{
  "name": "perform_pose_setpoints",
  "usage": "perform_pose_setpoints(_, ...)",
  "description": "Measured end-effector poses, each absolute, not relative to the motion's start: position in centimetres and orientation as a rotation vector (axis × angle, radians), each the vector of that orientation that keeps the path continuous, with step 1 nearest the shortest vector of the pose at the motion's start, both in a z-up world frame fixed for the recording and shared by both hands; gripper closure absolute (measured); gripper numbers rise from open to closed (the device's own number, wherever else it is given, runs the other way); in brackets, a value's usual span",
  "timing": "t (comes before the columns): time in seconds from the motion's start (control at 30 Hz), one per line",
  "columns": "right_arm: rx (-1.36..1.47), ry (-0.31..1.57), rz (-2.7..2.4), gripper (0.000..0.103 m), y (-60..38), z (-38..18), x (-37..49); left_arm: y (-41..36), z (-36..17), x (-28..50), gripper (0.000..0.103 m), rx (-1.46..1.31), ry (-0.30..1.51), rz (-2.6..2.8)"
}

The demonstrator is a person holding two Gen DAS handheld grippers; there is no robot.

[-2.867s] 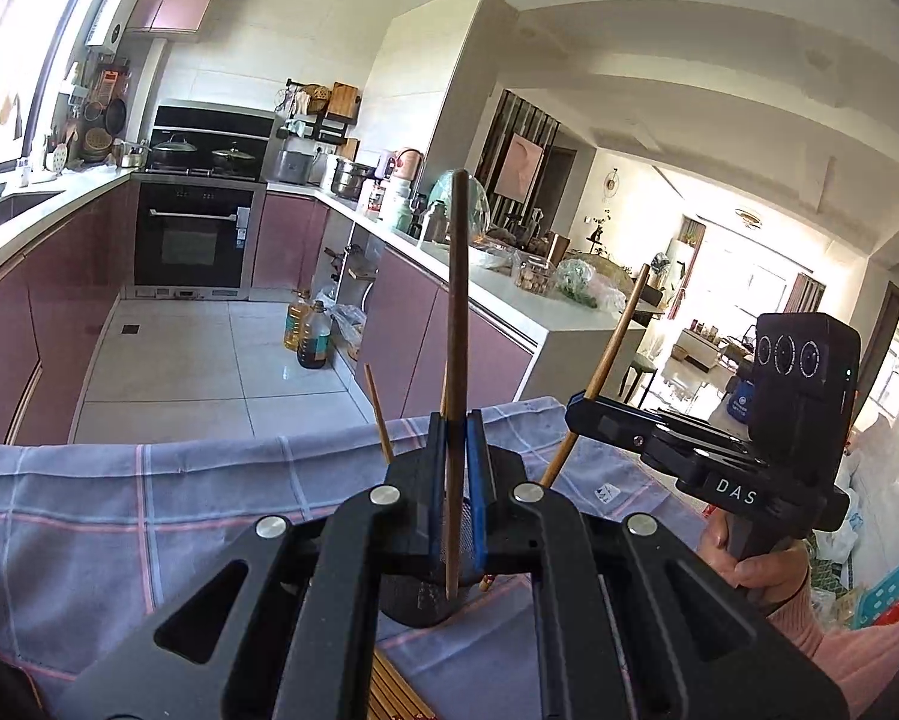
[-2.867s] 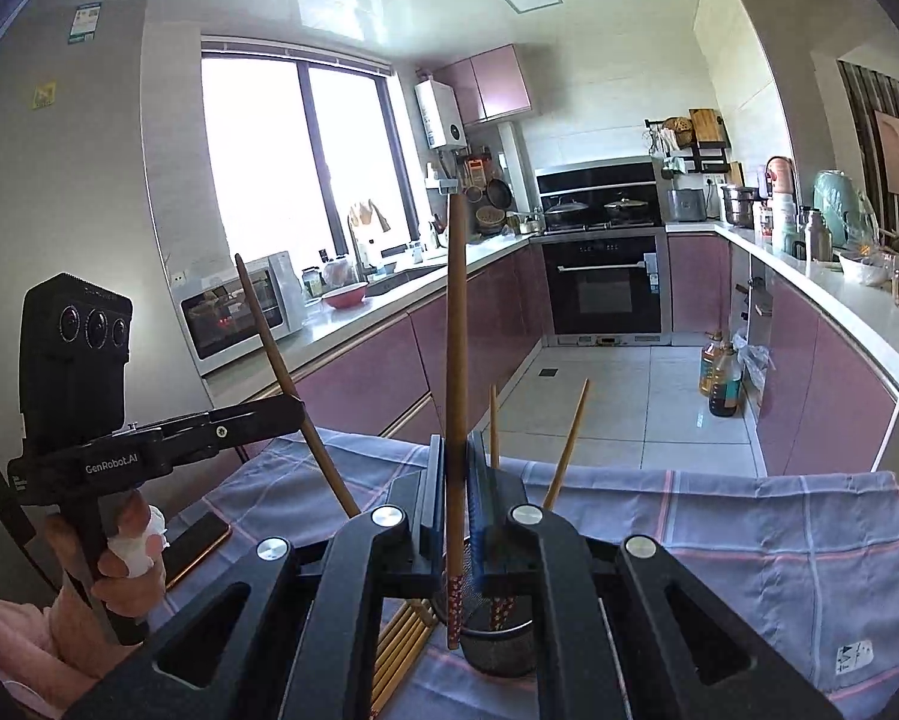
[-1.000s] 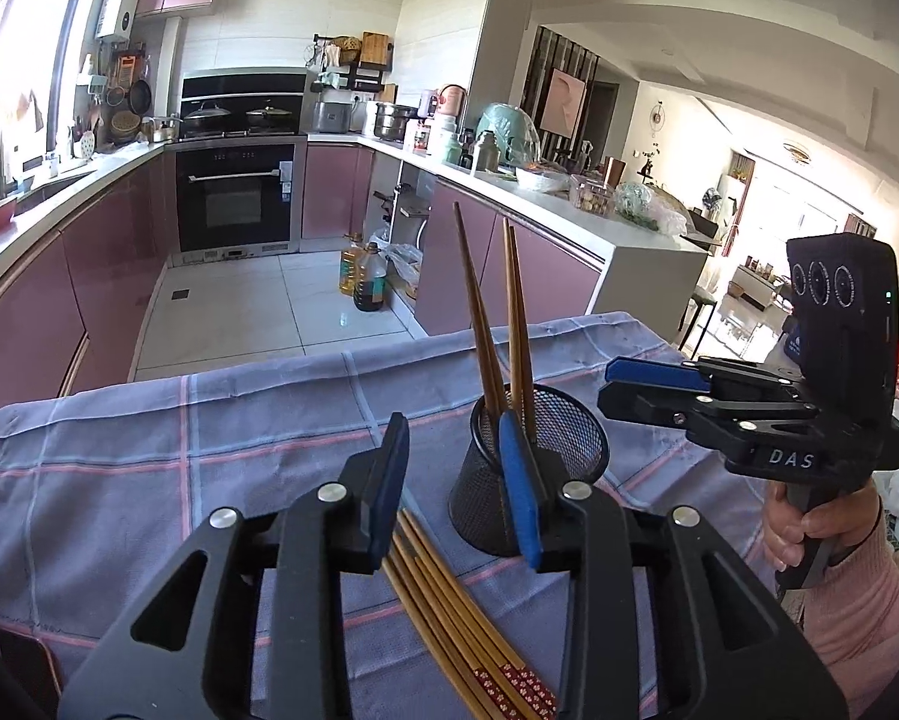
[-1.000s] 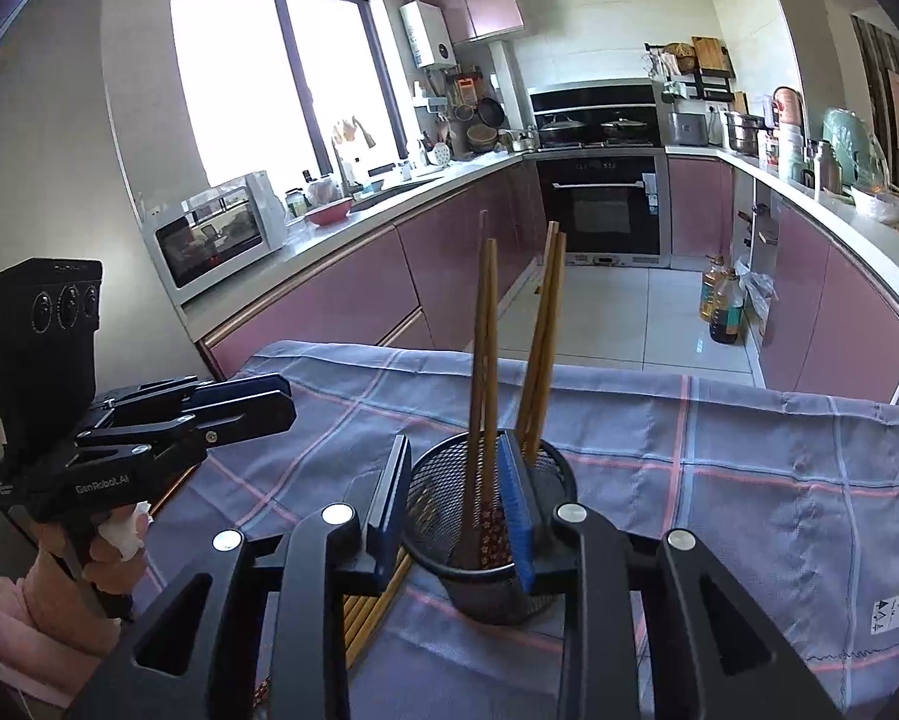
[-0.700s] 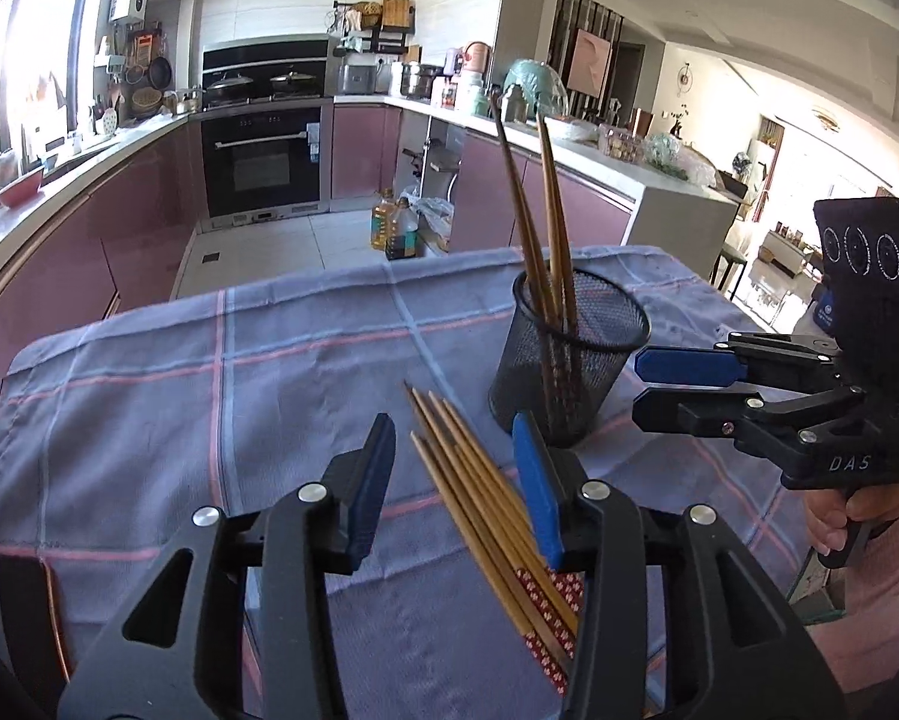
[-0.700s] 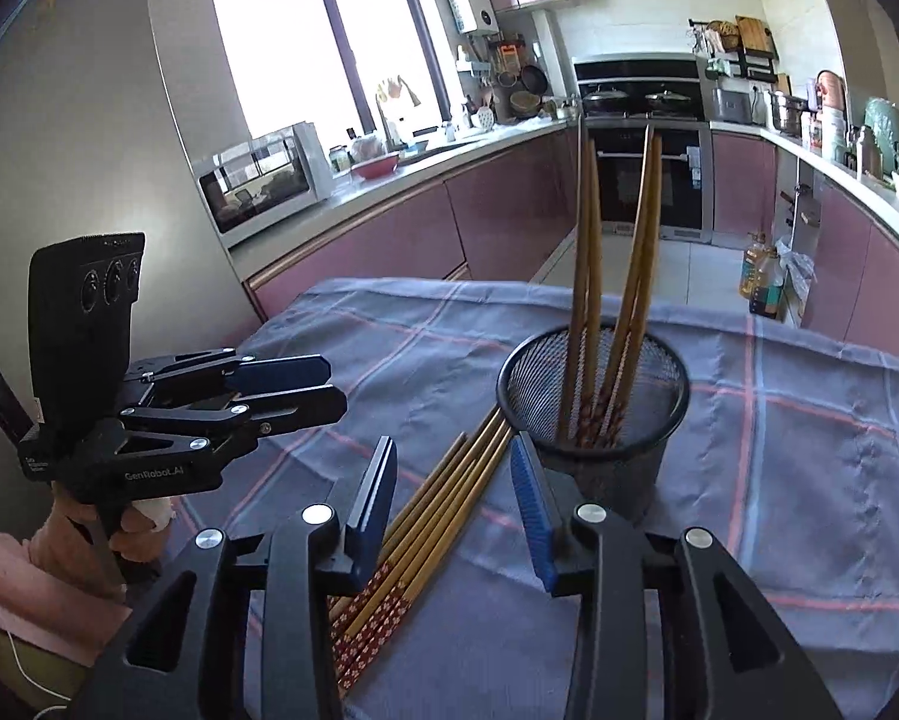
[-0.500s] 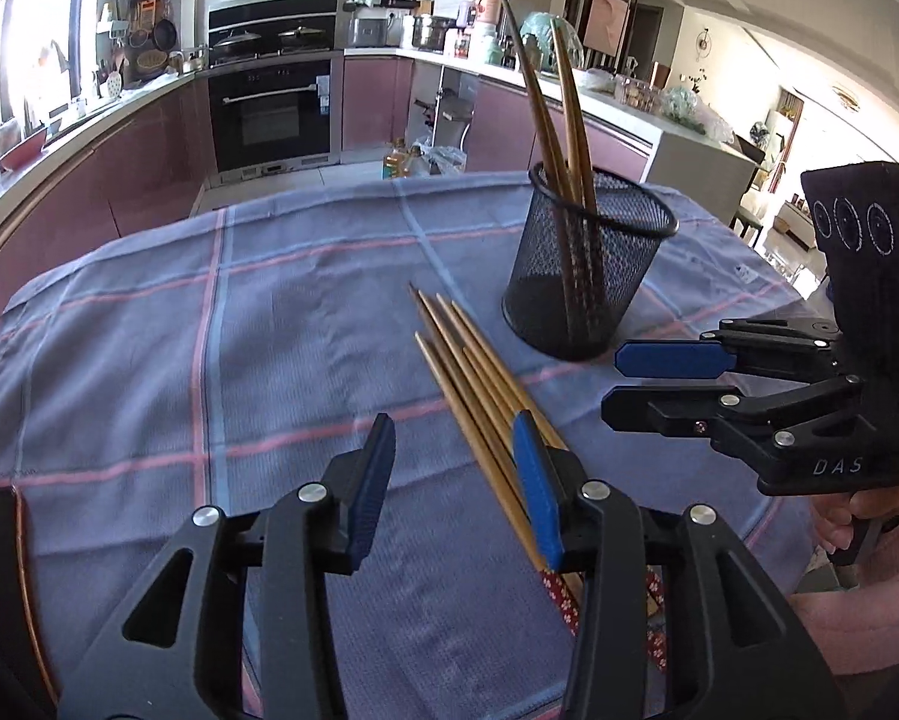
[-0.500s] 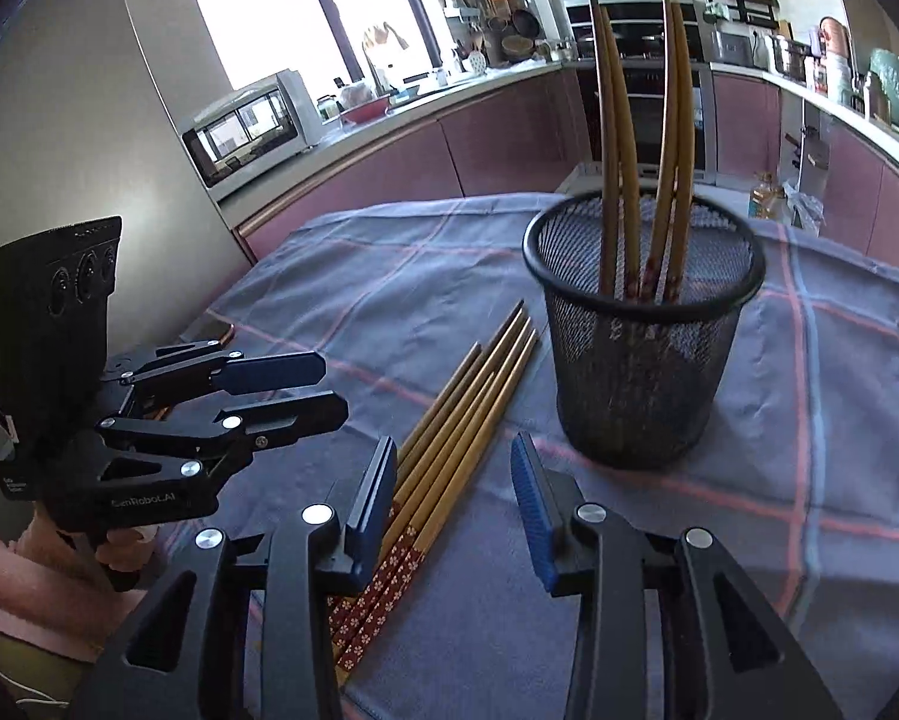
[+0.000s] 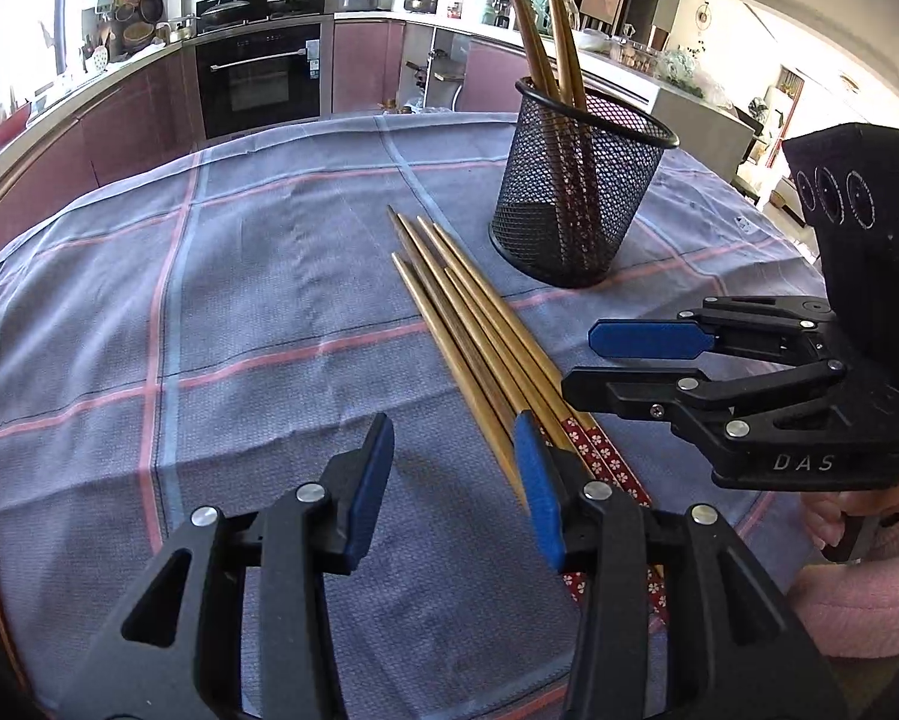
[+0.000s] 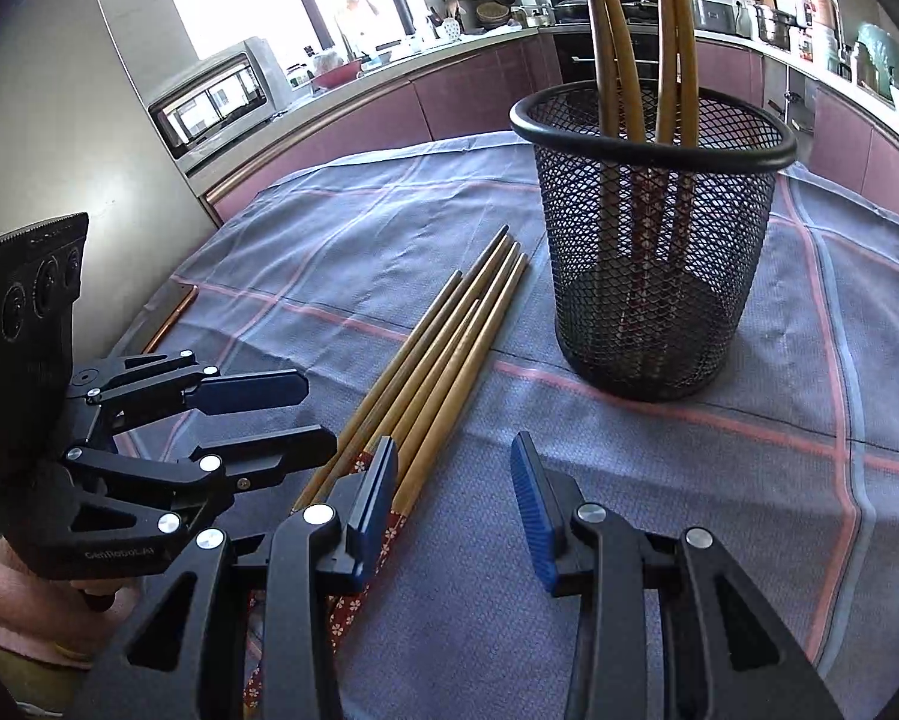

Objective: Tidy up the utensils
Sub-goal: 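Withdraw both tools from the holder toward the remaining chopsticks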

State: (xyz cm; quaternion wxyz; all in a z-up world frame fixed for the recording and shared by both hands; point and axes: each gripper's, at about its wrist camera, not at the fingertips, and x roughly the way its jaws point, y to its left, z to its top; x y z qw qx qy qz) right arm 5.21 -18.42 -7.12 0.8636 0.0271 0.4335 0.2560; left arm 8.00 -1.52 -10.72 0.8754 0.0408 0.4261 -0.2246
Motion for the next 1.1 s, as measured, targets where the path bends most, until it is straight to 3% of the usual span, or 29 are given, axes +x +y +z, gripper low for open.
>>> perform_pose_setpoints(1.1, -0.044, 0.91, 0.464, 0.071, -17.2, -7.1, 5.5, -1.7, -11.4, 8.6, 0.057, 0.109, 0.9, -0.439)
